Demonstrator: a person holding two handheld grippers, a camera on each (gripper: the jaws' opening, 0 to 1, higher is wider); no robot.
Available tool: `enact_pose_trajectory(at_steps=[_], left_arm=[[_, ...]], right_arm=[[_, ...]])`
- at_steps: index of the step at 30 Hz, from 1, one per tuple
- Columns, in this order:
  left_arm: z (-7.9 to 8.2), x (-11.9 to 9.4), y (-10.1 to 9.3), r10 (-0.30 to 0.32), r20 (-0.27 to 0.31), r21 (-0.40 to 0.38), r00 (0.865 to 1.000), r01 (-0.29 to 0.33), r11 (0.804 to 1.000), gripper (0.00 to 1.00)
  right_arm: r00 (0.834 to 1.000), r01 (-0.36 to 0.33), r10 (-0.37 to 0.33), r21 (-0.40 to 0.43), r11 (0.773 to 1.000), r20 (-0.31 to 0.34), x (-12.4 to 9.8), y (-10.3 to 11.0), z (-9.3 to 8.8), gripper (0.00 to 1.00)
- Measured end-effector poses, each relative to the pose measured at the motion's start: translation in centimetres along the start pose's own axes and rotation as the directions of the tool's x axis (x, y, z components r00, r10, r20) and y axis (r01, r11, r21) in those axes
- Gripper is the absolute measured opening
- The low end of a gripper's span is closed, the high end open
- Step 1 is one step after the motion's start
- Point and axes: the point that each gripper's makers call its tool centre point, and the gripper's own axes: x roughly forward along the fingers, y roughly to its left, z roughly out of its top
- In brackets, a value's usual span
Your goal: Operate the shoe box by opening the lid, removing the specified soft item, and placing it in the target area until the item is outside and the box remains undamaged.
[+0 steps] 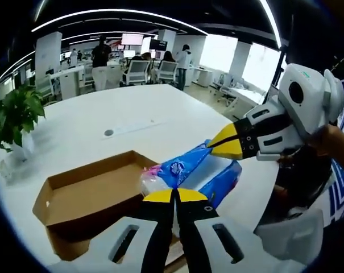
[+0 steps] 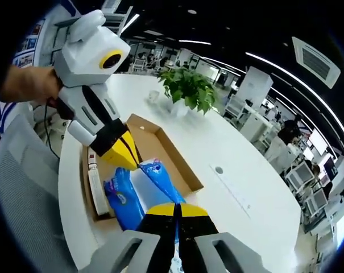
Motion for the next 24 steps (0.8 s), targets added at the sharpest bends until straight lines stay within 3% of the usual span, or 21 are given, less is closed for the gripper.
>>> enact_pose_trajectory(at_steps=[24], left_arm=[[-0.1,3.5,-4.7,-0.084,-0.026,0.006,0.996,0.084,0.996,0.0]], right_arm=[[0.998,0.05,-0.05,-0.007,0.999,-0.04,-2.5,-2.3,-4.4,0.0]])
